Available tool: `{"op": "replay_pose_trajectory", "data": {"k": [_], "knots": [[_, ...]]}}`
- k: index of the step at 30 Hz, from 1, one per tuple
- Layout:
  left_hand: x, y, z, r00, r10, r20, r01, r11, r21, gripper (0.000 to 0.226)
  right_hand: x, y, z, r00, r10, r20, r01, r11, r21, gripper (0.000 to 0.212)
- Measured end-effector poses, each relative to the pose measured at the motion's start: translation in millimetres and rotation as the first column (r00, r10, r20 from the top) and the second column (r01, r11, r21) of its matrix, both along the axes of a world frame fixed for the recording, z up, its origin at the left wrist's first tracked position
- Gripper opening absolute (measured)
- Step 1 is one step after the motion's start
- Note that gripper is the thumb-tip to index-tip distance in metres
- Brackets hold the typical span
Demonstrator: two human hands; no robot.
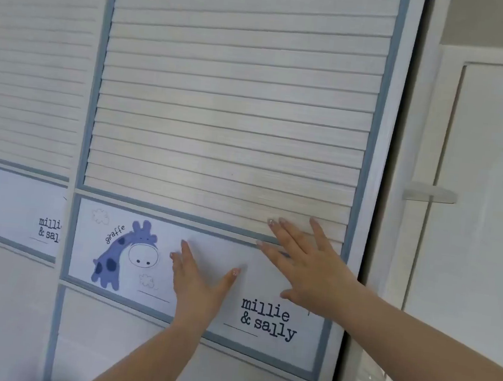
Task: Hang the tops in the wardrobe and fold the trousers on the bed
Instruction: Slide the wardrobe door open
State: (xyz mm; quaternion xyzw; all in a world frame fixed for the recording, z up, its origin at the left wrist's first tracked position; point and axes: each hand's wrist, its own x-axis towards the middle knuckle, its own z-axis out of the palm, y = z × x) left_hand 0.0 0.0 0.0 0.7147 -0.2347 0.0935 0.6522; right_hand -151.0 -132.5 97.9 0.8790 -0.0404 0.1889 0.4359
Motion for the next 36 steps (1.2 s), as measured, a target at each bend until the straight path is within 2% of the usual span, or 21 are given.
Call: {"op": "replay_pose_trajectory", "data": {"k": [3,13,27,36], "knots": [[4.1,-8.4,-5.9,0.998,0.047,-0.051,-0.047,0.999,-0.006,0.123,9.3,-8.4,3.1,0.998,-0.021,0.056,0.024,0.998,-0.057,0.096],[31.6,-9.2,-20.1,0.985,0.134,-0.11,-0.127,0.99,0.069,0.116,35.8,-16.7,-3.0,0.989,-0.009,0.148,0.016,0.999,-0.047,0.097],[82.4,9.0,-24.8,0.972,0.194,-0.133,-0.179,0.977,0.12,0.113,85.4,5.5,-7.0,0.984,0.046,0.172,-0.036,0.997,-0.064,0.099],[132.9,43.3,-27.6,0.97,0.206,-0.132,-0.195,0.977,0.089,0.111,136.7,40.0,-6.6,0.982,0.064,0.175,-0.052,0.996,-0.074,0.098]]}}
